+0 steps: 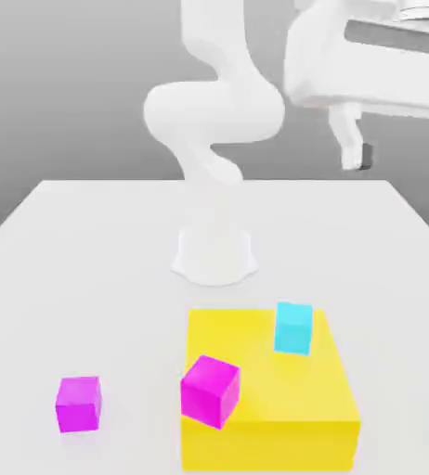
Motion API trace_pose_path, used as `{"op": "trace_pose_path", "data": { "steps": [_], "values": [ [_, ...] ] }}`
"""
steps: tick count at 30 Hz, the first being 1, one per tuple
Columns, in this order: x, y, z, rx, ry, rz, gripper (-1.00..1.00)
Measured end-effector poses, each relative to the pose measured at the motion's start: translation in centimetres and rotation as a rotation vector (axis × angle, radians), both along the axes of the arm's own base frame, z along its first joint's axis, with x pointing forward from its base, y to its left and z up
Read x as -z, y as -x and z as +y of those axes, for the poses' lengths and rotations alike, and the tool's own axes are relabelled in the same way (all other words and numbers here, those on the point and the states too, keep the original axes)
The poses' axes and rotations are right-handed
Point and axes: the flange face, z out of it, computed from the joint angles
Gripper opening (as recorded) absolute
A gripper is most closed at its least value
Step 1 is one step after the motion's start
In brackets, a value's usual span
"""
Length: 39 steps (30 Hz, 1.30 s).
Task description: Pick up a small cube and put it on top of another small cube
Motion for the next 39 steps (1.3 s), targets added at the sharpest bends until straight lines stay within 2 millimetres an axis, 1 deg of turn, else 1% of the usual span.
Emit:
{"op": "trace_pose_path", "data": {
  "steps": [3, 5, 8, 11, 14, 16, 19, 20, 25, 26, 27, 28, 31, 32, 34, 37, 39],
  "values": [
    [5.1, 0.1, 3.8, -0.083, 0.025, 0.070, 0.00],
    [8.6, 0.7, 6.5, -0.142, 0.039, 0.117, 0.00],
    [13.7, 1.6, 9.1, -0.207, 0.055, 0.188, 0.00],
    [18.8, 3.3, 11.8, -0.278, 0.065, 0.260, 0.00],
    [23.7, 5.8, 14.6, -0.354, 0.070, 0.333, 0.00],
    [26.7, 6.8, 15.6, -0.382, 0.070, 0.361, 0.00],
    [31.3, 7.1, 15.9, -0.390, 0.069, 0.369, 0.00],
    [32.2, 7.2, 15.9, -0.391, 0.070, 0.370, -1.00],
    [32.2, 7.2, 15.9, -0.391, 0.069, 0.370, -1.00],
    [32.6, 7.3, 15.9, -0.391, 0.070, 0.370, -1.00],
    [32.1, 7.2, 15.9, -0.391, 0.070, 0.370, -1.00],
    [31.1, 7.2, 16.0, -0.391, 0.069, 0.370, -1.00],
    [27.0, 7.1, 15.8, -0.386, 0.069, 0.371, -1.00],
    [25.8, 6.3, 14.4, -0.334, 0.066, 0.371, -1.00],
    [23.7, 4.1, 10.1, -0.179, 0.052, 0.371, -1.00],
    [20.5, 1.5, 2.8, 0.078, 0.017, 0.369, -1.00],
    [18.4, 0.6, -2.1, 0.249, -0.013, 0.367, -1.00]
  ]
}}
